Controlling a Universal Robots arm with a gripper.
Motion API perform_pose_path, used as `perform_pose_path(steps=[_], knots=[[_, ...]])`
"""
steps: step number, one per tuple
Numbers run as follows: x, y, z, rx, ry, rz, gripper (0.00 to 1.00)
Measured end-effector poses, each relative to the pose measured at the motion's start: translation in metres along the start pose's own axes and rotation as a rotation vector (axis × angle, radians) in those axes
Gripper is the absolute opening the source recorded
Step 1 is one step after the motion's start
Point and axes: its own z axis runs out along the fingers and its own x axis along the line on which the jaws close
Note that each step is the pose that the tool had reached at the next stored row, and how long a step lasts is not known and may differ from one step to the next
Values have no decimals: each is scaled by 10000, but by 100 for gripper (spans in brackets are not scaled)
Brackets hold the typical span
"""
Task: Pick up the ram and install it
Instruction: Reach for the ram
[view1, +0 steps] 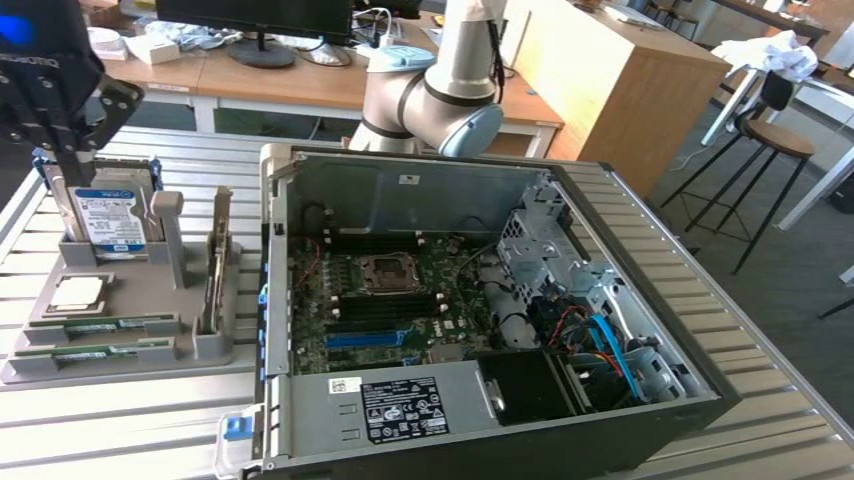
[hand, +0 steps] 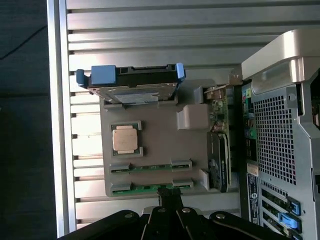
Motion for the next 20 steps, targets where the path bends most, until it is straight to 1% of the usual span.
perform_pose_path(steps=[11, 20], knots=[[191, -15, 14, 3, 41, 4, 10], [204, -16, 14, 3, 42, 4, 10]])
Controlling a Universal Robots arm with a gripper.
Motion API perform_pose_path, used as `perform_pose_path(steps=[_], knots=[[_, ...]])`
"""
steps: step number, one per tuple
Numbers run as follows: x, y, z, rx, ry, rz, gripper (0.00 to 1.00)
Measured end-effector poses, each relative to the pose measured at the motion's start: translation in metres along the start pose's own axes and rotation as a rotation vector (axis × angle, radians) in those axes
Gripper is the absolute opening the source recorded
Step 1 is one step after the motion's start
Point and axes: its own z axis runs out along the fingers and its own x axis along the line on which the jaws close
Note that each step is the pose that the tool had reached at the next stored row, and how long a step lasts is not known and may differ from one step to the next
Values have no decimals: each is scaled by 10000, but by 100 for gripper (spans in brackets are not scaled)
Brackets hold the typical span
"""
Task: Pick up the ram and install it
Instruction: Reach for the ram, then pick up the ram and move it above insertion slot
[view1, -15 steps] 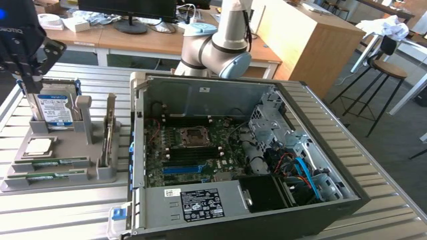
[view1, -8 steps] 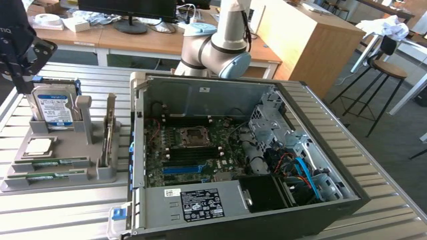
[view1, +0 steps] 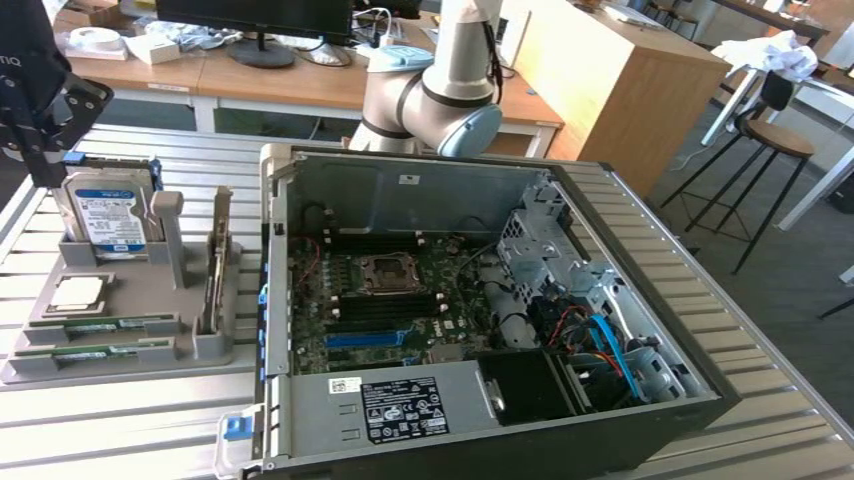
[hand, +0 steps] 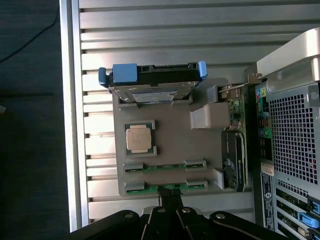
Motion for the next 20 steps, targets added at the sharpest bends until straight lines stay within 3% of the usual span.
perform_pose_path(steps=[6, 16, 20], knots=[[1, -7, 0, -1, -1, 0, 10], [-9, -115, -5, 0, 0, 0, 10], [-9, -119, -5, 0, 0, 0, 10]])
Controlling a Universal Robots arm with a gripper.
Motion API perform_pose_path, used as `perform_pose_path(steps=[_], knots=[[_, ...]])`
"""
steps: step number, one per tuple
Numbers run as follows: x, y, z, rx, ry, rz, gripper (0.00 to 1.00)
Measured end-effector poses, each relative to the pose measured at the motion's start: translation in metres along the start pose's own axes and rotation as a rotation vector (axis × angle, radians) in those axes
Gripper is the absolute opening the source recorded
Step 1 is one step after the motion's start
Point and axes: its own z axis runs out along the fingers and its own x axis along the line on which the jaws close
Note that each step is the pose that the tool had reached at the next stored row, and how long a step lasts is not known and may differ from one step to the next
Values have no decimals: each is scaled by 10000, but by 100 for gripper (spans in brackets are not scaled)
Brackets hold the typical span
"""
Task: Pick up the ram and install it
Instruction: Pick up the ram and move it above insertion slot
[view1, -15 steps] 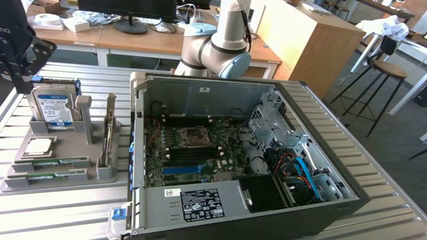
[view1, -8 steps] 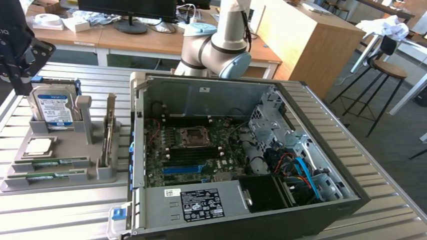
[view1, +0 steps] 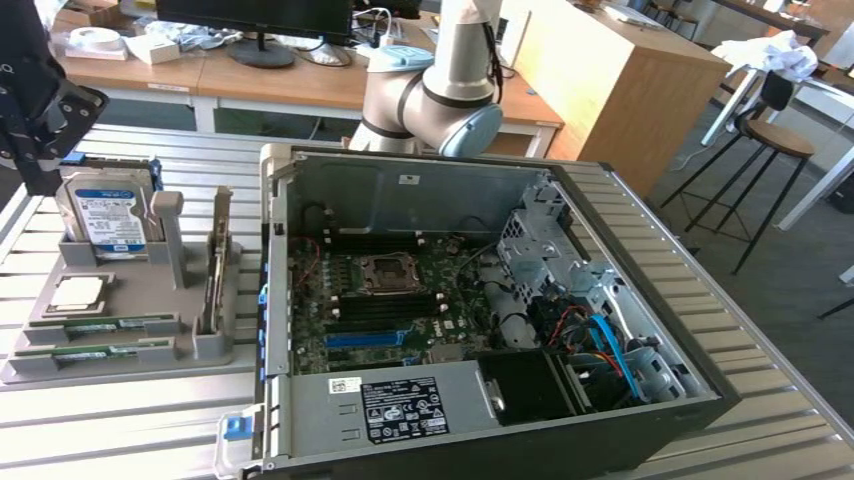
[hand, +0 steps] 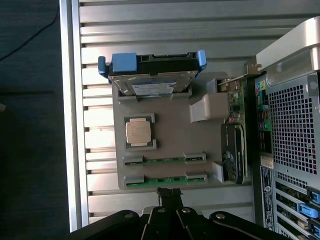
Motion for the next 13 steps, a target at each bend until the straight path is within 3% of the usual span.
perform_pose_path(steps=[13], knots=[[1, 0, 0, -2, 6, -141, 10]])
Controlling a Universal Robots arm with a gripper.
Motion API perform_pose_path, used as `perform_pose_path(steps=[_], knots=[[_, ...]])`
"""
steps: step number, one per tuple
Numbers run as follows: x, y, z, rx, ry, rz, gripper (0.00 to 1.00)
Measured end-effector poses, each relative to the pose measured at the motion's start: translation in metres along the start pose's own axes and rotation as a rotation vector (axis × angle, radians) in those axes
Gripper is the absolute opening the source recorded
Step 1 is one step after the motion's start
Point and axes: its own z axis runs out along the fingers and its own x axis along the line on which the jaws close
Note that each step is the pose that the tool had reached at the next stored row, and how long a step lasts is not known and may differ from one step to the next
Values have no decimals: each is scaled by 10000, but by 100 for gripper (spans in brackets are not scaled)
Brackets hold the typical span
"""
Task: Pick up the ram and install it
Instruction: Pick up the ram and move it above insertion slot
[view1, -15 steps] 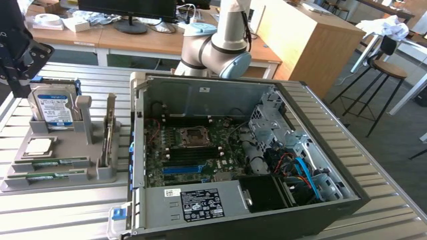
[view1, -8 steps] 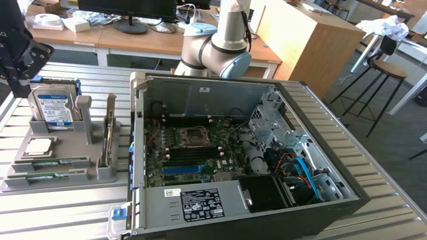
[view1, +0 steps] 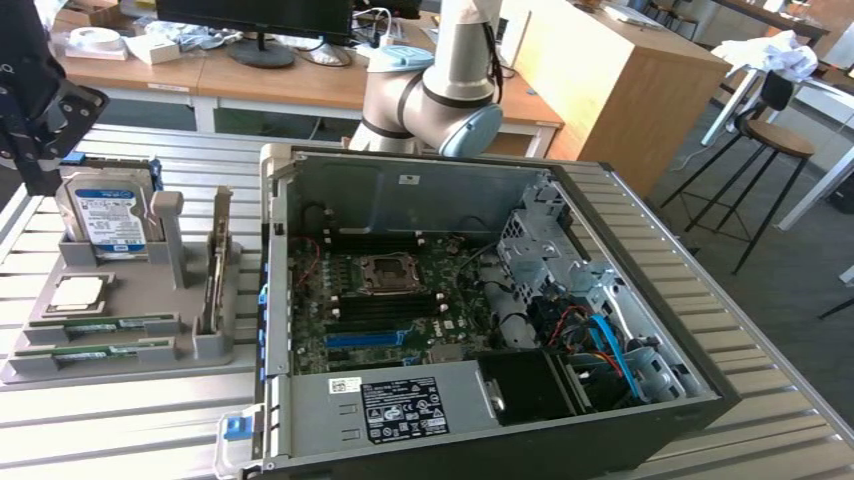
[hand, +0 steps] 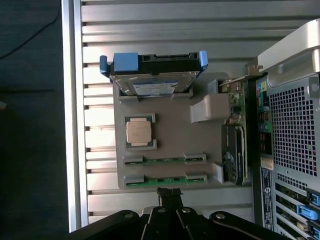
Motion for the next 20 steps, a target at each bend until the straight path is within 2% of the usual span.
perform_pose_path(steps=[8, 20], knots=[[0, 0, 0, -12, 34, -767, 10], [0, 0, 2, -40, 112, -2516, 10]])
